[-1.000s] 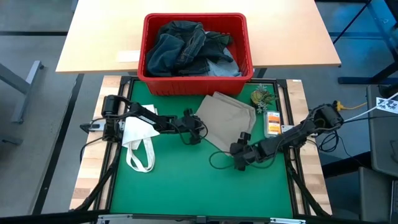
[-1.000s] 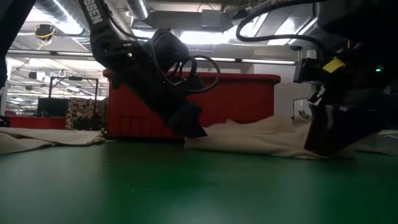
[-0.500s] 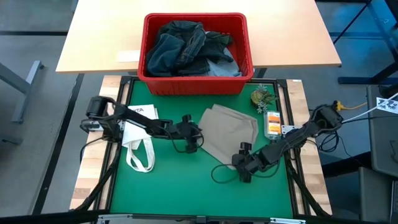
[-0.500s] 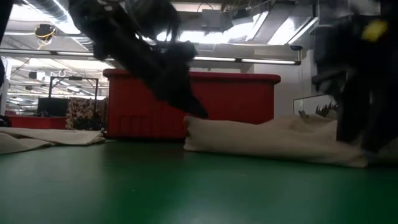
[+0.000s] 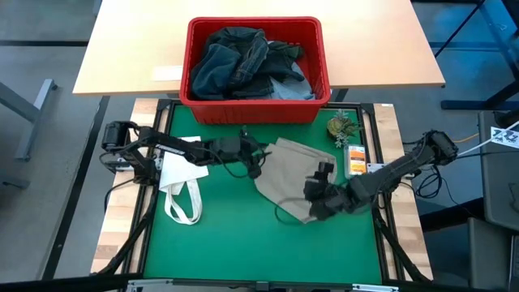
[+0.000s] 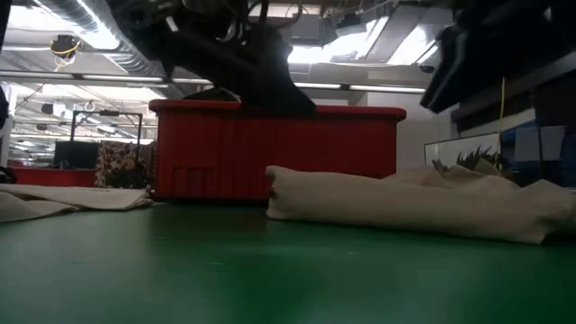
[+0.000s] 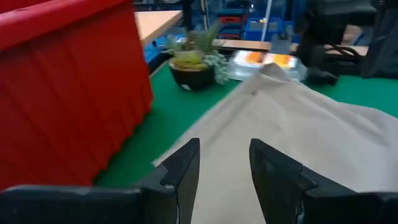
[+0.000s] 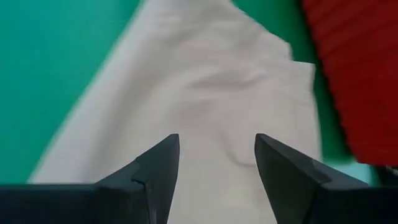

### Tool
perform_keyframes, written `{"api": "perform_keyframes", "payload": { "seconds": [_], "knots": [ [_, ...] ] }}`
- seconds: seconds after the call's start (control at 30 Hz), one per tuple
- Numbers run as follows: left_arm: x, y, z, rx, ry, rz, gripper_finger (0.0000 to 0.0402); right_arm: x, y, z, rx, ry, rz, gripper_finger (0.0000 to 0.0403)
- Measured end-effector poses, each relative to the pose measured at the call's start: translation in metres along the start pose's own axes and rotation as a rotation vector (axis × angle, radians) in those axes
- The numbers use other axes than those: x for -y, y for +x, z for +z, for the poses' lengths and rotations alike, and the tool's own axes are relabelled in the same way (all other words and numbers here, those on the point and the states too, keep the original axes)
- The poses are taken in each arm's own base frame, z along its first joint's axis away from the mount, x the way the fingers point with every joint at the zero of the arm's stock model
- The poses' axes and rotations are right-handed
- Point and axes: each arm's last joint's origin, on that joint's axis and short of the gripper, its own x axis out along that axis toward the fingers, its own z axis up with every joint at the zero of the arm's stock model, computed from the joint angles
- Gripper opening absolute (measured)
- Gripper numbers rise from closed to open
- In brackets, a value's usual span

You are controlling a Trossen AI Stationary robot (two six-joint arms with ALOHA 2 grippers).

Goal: Fold Laundry from Bin
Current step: Fold the gray shorts

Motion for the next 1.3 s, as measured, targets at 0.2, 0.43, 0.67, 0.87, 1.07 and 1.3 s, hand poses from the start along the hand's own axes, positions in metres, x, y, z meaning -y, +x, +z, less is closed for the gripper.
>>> {"api": "perform_keyframes", "payload": {
  "seconds": [0.2,0.43,0.67,0.87,1.07,1.3],
  "knots": [
    [-0.024,0.005,0.001,0.001,-0.042,0.015,0.0135,0.042,0.028,0.012,-0.076,0.04,-0.018,0.0211],
    [-0.026,0.005,0.001,0.003,-0.047,0.018,0.0135,0.092,0.066,0.022,-0.044,0.145,0.131,0.0211],
    [-0.021,0.004,0.001,0.002,-0.043,0.006,0.0135,0.114,0.106,0.004,-0.186,0.17,0.227,0.0211],
    [-0.021,0.005,0.001,0.0,-0.043,0.006,0.0135,0.123,0.123,0.001,-0.206,0.209,0.199,0.0211],
    [-0.021,0.005,0.001,0.0,-0.043,0.006,0.0135,0.131,0.125,0.0,-0.194,0.237,0.187,0.0211],
    [-0.021,0.005,0.001,-0.001,-0.043,0.007,0.0135,0.144,0.128,-0.008,-0.245,0.329,0.235,0.0211]
  ]
}}
